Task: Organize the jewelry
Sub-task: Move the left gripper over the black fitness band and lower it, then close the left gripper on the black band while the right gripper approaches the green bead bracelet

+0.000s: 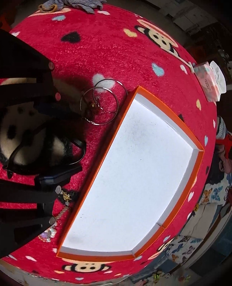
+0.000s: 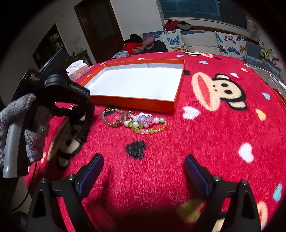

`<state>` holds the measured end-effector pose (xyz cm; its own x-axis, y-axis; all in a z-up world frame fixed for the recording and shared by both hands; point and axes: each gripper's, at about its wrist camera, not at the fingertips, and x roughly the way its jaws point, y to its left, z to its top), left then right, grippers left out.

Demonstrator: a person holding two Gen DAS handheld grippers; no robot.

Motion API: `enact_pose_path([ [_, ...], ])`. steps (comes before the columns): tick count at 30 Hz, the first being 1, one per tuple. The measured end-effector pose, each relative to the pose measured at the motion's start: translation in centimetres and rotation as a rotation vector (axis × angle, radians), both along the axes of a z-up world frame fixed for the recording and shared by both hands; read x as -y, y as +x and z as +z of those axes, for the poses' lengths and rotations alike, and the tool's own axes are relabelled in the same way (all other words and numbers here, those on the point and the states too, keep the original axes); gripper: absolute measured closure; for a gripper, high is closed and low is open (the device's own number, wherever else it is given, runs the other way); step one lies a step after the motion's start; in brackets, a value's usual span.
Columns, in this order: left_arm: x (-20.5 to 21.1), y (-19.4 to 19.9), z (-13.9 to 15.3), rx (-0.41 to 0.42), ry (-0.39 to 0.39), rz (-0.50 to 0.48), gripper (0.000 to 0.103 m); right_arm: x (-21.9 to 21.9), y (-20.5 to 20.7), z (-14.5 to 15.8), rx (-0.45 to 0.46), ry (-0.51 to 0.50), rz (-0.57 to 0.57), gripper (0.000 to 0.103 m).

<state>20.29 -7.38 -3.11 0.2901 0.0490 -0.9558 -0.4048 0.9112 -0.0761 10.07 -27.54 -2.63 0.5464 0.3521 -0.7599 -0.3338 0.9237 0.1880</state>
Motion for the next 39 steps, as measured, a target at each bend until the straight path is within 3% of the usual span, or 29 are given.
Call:
enact_pose_path([
  [10,-1.1,-1.4,1.1,0.047,-0.059,-0.095,0.06,-3.5,1.7,1.1,0.002,0.011,0.099,0.021],
  [17,-2.9,-2.0,2.0,0.083,-0.114,-0.129,0.063,-6.7,3.2,1.0,-0.002,-0.032,0.181,0.047],
  [19,-3.6,-2.0,1.9,0.087,-0.158,-0.129,0.064,-7.3,3.5,1.0,-0.001,-0.042,0.192,0.048],
  [26,-4.2,-1.7,2.1,0.092,-0.182,-0.135,0.068,-8.5,4.4,0.9,-0.004,-0.054,0.195,0.054],
  [30,-4.4,-1.7,2.7,0.108,-0.202,-0.136,0.079,-9.1,4.6,0.4,-0.005,-0.071,0.217,0.054],
  [33,-4.5,-1.8,3.3,0.114,-0.18,-0.147,0.08,-9.3,4.7,0.1,-0.008,-0.083,0.234,0.057],
  [39,-5.1,-2.6,3.2,0.089,-0.21,-0.151,0.079,-9.5,5.3,-0.5,-0.021,-0.097,0.259,0.062],
])
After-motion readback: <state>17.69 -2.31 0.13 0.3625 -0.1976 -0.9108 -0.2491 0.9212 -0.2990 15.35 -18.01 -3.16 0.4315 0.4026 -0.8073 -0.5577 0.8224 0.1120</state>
